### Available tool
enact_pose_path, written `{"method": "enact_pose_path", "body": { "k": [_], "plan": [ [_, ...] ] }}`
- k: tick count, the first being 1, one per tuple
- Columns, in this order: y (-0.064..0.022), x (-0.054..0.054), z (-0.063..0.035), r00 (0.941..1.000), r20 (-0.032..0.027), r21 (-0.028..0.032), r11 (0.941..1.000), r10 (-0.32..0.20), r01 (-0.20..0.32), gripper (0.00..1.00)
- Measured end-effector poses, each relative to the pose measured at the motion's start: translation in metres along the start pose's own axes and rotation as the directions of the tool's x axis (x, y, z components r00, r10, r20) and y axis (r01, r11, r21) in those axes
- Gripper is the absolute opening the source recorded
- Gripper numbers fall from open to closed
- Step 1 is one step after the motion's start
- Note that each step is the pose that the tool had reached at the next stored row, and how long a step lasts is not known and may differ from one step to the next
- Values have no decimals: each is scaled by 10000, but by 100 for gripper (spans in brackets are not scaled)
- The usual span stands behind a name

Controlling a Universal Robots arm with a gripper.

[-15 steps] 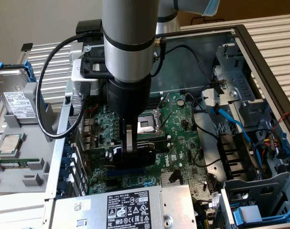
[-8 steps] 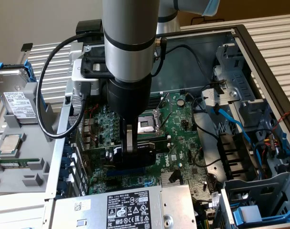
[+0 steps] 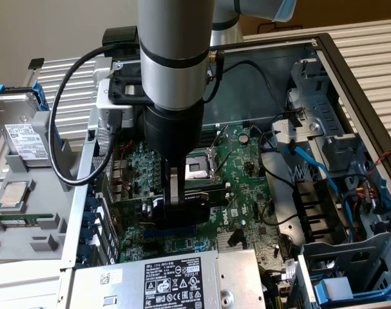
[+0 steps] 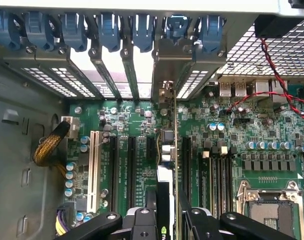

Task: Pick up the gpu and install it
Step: 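Pick up the gpu and move the gpu toward the slot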

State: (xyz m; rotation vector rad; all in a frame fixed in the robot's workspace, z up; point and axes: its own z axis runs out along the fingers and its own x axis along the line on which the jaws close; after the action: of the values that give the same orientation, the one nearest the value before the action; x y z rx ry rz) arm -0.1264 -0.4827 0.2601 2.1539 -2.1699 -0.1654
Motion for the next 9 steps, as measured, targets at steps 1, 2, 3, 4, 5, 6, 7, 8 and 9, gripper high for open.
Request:
{"method": "enact_pose_path", "body": {
  "k": [1, 2, 3, 4, 5, 6, 7, 8, 9],
  "plan": [
    [2, -1, 1, 10000, 1, 0, 10000, 6, -6, 27],
    [4, -1, 1, 10000, 2, 1, 10000, 10, -10, 27],
    [6, -1, 1, 10000, 2, 1, 10000, 14, -14, 27],
    [8, -2, 1, 10000, 3, 1, 10000, 19, -19, 27],
    [9, -2, 1, 10000, 3, 1, 10000, 23, -23, 27],
    [9, -2, 2, 10000, 5, 1, 10000, 28, -28, 27],
    [11, -3, 2, 10000, 5, 1, 10000, 35, -35, 27],
    [12, -3, 2, 10000, 6, 1, 10000, 36, -36, 27],
    [12, -4, 2, 10000, 6, 1, 10000, 37, -37, 27]
  ]
}}
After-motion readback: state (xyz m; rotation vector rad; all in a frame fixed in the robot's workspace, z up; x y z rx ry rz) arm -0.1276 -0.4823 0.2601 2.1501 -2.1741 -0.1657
